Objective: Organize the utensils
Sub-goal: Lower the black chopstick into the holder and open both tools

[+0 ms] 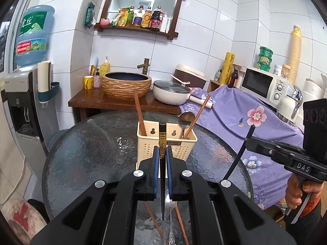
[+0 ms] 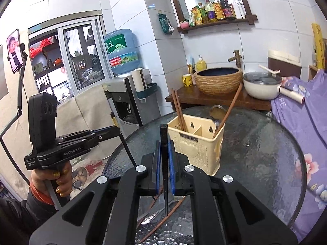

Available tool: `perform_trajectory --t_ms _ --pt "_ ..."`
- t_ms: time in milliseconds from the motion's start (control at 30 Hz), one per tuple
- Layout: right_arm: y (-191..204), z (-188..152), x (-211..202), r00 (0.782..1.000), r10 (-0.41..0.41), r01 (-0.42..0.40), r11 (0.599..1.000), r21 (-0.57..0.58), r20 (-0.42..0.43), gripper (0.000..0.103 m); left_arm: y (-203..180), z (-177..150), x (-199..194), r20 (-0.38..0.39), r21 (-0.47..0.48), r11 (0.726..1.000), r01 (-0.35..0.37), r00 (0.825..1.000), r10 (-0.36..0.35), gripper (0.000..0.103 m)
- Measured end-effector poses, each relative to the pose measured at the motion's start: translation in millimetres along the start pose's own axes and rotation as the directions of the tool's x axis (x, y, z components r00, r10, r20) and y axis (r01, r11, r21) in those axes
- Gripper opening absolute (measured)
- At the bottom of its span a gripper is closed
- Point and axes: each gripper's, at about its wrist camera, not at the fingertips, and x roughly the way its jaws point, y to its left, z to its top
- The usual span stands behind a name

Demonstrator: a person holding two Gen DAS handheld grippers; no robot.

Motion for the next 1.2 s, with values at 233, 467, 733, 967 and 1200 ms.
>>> perform_trajectory --t_ms 233,467,733,967,1200 --pt "4.7 38.2 -6.1 0.998 -0.035 0.037 0.998 -0.046 0.045 0.008 0.8 38.9 3.7 0.014 -0.001 1.0 0.014 1.0 -0.014 0.007" --pt "5.6 97.5 -7.3 0.988 -0.092 0.099 0.994 -0.049 0.124 0.008 -3.4 108.3 4.9 0.067 -0.011 1.0 0.018 0.998 -0.017 0.007" --pt "-0.3 159.1 12.7 0.945 -0.217 0.232 0.972 -0.032 0.245 0.008 -13.4 166.8 37.0 0.108 -0.023 0.999 -0.026 0.994 0.028 0.007" --pt "-22.8 139.8 61.9 0.926 -0.282 0.289 0.957 0.011 0.25 0.008 -9.4 147.6 80.6 0.076 -0.021 0.995 -0.096 0.992 0.097 0.007" --pt "-48.9 93.8 98.7 0.941 -0.294 0.284 0.955 0.082 0.166 0.008 1.5 101.9 115.5 -0.005 -0.026 0.993 -0.111 0.994 0.111 0.007"
